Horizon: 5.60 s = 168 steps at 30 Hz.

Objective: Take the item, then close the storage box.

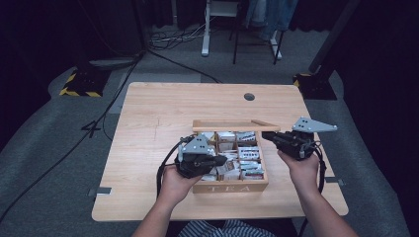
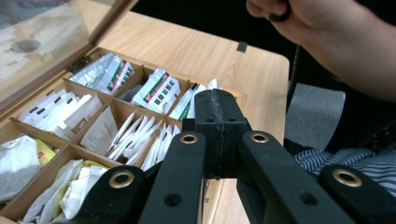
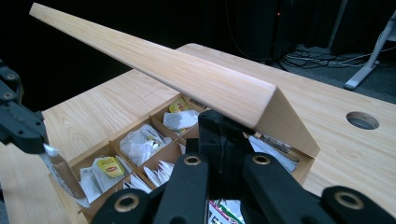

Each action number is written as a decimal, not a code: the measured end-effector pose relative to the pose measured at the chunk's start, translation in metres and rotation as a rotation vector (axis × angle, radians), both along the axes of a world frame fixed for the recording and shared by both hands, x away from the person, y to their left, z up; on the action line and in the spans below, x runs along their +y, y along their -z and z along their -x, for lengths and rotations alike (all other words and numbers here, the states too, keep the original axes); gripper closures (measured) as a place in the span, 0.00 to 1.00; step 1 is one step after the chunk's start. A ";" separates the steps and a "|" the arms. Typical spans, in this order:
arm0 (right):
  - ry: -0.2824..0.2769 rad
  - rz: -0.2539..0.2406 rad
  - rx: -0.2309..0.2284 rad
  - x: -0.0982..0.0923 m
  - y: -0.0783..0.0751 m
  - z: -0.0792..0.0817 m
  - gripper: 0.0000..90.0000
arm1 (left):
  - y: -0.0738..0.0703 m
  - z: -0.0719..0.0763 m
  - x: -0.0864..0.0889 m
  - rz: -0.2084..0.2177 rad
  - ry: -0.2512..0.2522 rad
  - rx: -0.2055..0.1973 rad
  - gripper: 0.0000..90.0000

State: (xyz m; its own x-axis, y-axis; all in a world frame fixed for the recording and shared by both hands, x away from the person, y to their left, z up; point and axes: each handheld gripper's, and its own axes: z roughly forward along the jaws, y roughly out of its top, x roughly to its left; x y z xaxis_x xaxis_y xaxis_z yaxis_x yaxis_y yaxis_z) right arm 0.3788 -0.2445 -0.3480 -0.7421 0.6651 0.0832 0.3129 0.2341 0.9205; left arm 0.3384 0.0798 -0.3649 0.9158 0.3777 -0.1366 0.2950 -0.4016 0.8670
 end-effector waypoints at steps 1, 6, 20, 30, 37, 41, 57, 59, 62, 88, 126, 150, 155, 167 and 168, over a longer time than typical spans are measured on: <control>0.000 0.000 0.000 0.000 0.000 0.000 1.00 | 0.000 0.000 0.000 0.000 0.000 0.000 1.00; -0.001 -0.002 0.002 0.000 0.000 0.000 1.00 | -0.005 0.001 0.010 0.027 -0.008 -0.003 1.00; 0.000 -0.001 0.003 0.000 0.000 0.000 1.00 | -0.015 0.005 0.035 -0.019 -0.070 -0.042 1.00; 0.002 0.002 0.003 0.000 0.000 0.001 1.00 | -0.021 0.009 0.059 -0.022 -0.130 -0.055 1.00; 0.001 0.003 0.003 0.000 0.000 0.001 1.00 | -0.022 0.008 0.073 -0.046 -0.172 -0.059 1.00; 0.002 0.002 0.003 0.000 0.000 0.001 1.00 | -0.022 0.007 0.087 -0.038 -0.213 -0.053 1.00; 0.001 0.002 0.002 0.000 0.000 0.001 1.00 | -0.005 -0.006 0.122 -0.063 -0.370 -0.014 1.00; 0.001 0.002 0.003 0.000 0.000 0.001 1.00 | -0.002 -0.008 0.125 -0.065 -0.390 -0.008 1.00; 0.000 0.003 0.002 0.000 0.000 0.001 1.00 | 0.004 -0.012 0.131 -0.062 -0.416 0.006 1.00; -0.001 -0.001 0.004 0.000 0.001 0.000 1.00 | 0.062 -0.041 0.159 -0.058 -0.560 0.134 1.00; -0.003 0.002 0.002 0.000 0.001 0.001 1.00 | 0.084 -0.054 0.174 -0.076 -0.718 0.226 0.45; -0.004 0.007 0.006 0.000 0.000 0.001 1.00 | 0.047 0.007 0.113 -0.161 -0.465 0.091 0.40; -0.005 0.010 0.014 0.000 0.000 0.002 1.00 | 0.060 0.015 0.094 -0.213 -0.380 0.092 0.40; -0.016 0.022 0.030 -0.001 0.002 0.004 1.00 | 0.088 0.014 0.080 -0.293 -0.309 0.154 0.40; -0.018 0.024 0.033 -0.001 0.002 0.004 1.00 | 0.093 0.012 0.080 -0.298 -0.304 0.164 0.40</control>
